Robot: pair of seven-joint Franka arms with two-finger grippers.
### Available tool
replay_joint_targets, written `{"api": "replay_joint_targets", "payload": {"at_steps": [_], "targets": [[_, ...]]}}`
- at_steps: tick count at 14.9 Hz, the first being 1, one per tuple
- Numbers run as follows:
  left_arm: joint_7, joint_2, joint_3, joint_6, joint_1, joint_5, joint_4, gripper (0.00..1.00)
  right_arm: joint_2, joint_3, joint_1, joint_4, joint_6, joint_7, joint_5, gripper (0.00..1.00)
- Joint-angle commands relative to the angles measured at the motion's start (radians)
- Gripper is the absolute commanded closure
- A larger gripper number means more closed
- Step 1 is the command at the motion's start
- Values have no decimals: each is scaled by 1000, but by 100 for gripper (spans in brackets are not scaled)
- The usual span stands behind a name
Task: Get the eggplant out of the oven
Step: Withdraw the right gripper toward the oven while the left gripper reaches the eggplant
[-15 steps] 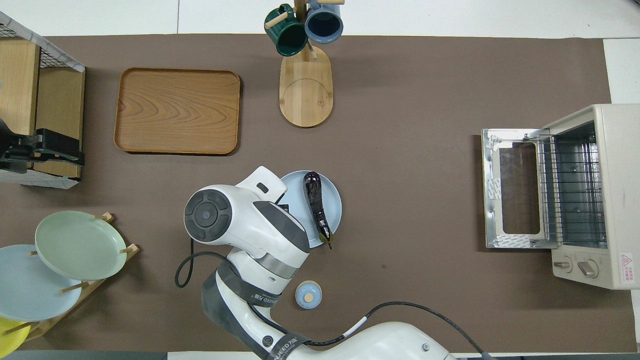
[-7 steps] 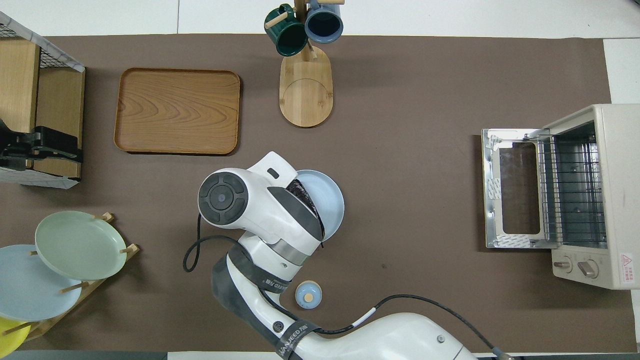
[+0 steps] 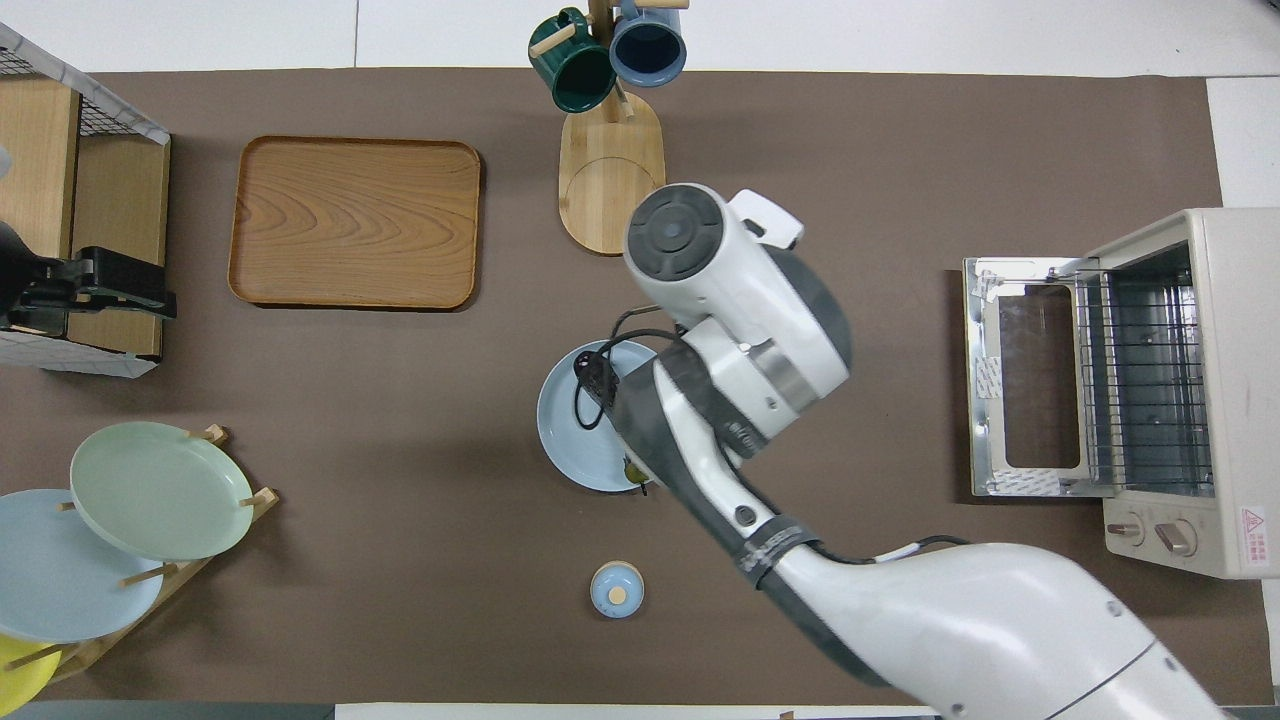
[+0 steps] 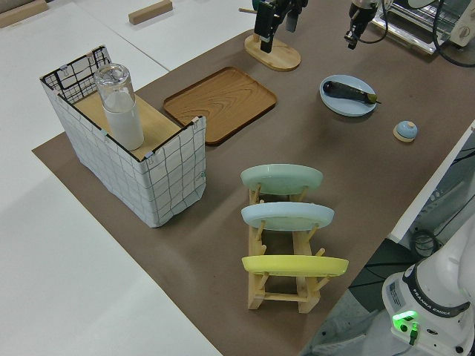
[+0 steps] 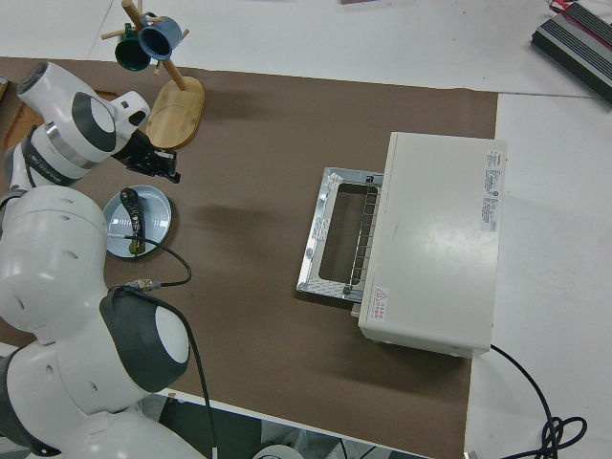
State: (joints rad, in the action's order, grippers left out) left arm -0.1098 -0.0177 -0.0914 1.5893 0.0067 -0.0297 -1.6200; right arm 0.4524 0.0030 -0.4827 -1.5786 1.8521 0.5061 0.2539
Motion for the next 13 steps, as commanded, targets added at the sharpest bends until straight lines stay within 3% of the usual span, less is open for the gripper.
{"api": "replay_joint_targets", "payload": {"at_steps": [1, 4, 9, 13], "targets": [[-84, 7, -7, 55, -58, -7, -34, 0, -84, 18, 91, -178, 55, -66, 85, 100], [-215, 30, -7, 153, -163, -7, -96, 0, -106, 18, 145, -262, 104, -70, 132, 100], [-448, 232, -4, 326, -347, -4, -89, 0, -132, 20, 243, -377, 200, -95, 206, 100], [-701, 329, -8, 501, -427, -18, -100, 0, -139, 20, 286, -409, 213, -148, 206, 100]]}}
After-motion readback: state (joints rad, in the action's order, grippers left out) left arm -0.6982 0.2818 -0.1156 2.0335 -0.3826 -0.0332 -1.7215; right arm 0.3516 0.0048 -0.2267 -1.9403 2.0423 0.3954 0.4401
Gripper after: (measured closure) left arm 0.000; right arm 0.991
